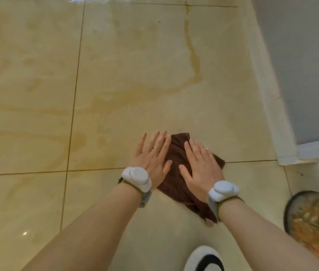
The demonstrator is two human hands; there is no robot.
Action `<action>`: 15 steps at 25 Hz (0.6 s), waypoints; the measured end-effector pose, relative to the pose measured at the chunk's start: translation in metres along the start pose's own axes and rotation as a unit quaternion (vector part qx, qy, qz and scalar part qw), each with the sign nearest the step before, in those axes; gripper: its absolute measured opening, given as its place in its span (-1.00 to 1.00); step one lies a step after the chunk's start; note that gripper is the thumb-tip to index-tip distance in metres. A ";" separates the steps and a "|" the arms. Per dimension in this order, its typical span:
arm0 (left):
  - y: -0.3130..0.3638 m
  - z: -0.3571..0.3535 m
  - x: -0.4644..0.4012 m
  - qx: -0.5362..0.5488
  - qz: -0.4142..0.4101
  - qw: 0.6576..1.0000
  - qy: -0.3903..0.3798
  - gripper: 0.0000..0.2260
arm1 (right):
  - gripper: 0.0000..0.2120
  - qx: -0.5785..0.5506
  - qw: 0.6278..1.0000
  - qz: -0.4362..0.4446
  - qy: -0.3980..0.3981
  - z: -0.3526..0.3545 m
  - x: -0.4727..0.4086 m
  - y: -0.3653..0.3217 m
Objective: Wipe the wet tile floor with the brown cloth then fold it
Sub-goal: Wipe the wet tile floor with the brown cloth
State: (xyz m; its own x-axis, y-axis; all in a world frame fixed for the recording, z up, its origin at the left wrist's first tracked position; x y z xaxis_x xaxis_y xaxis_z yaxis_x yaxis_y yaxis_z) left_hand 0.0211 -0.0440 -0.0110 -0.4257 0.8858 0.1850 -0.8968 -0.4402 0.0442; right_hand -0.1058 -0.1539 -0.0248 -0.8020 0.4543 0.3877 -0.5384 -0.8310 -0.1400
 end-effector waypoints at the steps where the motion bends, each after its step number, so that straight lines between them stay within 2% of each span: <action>1: 0.006 -0.015 -0.003 -0.004 -0.004 1.000 -0.004 -0.39 | -0.26 -0.010 1.000 -0.011 0.016 -0.016 0.000 -0.002; 4: 0.024 -0.072 -0.013 -0.001 -0.033 0.999 0.024 -0.40 | -0.39 0.003 0.994 -0.069 0.086 -0.070 -0.003 0.005; 8: 0.036 -0.115 -0.022 0.017 -0.066 0.998 0.015 -0.41 | -0.38 0.014 0.987 -0.091 0.132 -0.101 -0.011 0.014; 11: 0.016 -0.128 -0.034 0.058 -0.051 0.996 0.052 -0.41 | -0.33 0.016 0.987 -0.071 0.142 -0.106 -0.035 0.015; 15: -0.049 -0.125 -0.049 0.081 0.042 0.992 0.090 -0.42 | -0.29 0.022 0.989 0.030 0.145 -0.079 -0.111 -0.008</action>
State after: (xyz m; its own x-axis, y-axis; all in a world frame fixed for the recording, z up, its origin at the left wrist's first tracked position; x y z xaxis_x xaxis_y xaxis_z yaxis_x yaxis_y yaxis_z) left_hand 0.0709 -0.0471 -0.1450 -0.5256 0.8505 0.0165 -0.8324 -0.5183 0.1961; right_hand -0.0330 -0.1726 -0.1385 -0.8757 0.4721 0.1010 -0.4815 -0.8691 -0.1132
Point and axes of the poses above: each hand's wrist, its own x-axis away from the middle knuckle, its own z-axis out of the back of the hand, y = z × x, the point moved 5 cm from there along -x, towards the middle knuckle, and after that the axes turned 2 degrees about y, right-handed, at the moved point
